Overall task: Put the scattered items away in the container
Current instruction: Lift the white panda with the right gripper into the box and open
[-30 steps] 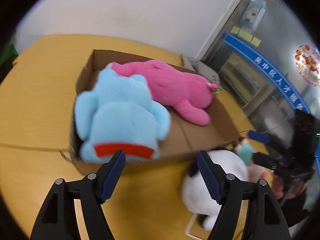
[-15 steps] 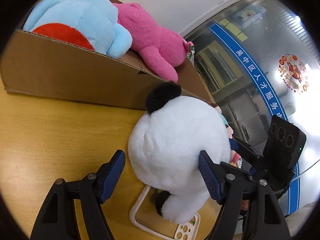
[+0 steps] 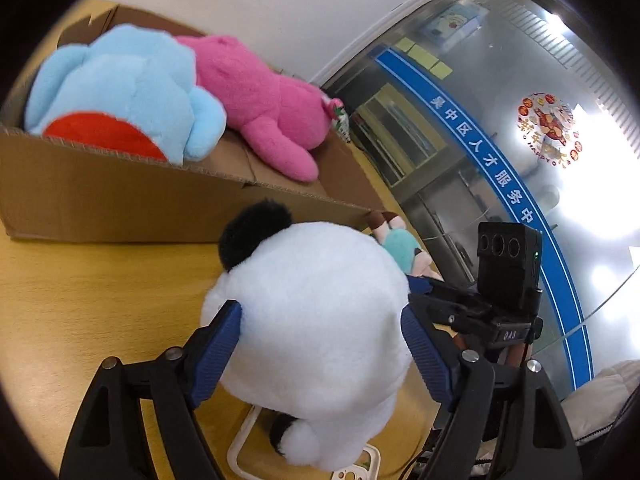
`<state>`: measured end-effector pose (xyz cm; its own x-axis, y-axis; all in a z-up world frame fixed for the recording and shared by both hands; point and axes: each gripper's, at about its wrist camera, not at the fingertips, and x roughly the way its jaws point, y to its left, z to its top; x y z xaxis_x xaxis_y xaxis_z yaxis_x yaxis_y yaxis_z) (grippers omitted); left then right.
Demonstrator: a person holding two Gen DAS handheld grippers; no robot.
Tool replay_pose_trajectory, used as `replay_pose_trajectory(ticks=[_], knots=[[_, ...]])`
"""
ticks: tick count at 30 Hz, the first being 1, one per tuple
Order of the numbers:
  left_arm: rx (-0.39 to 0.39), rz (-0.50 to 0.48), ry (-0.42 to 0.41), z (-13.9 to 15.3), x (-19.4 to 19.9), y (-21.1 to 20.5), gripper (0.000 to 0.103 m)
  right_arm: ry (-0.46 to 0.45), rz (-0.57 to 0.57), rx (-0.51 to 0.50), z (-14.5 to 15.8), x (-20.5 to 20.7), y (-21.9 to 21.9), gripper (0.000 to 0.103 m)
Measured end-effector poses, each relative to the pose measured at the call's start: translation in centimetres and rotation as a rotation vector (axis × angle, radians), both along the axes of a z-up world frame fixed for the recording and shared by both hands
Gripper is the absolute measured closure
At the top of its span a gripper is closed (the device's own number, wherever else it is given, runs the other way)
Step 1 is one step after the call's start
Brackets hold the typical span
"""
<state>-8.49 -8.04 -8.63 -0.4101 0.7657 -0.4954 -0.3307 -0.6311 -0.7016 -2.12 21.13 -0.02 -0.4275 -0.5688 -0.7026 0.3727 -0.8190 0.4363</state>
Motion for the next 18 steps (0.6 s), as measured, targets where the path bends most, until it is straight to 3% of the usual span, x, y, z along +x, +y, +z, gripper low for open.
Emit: replay_pose_trajectory(ticks=[2, 7, 13, 18], knots=[[0.004, -0.003, -0.012, -0.5, -0.3, 0.2, 0.022, -0.043, 0.010, -0.073, -0.9, -0.6, -0.3, 0.015], [-0.054, -0.014, -0.006, -0.3, 0.1, 0.5, 0.023, 0.000, 0.021, -0.017, -0.5, -0.4, -2.2, 0.025], [-0.051, 0.004, -0.006, 0.0, 0.7, 0.4, 0.038, 0.046, 0.028, 0.020, 0.2, 0.1, -2.8, 0.038], [-0.053, 0.018, 0.002, 1.1, 1.3, 0.4, 0.044, 0.055, 0.035, 0.006, 0.5, 0.2, -2.5, 0.040]])
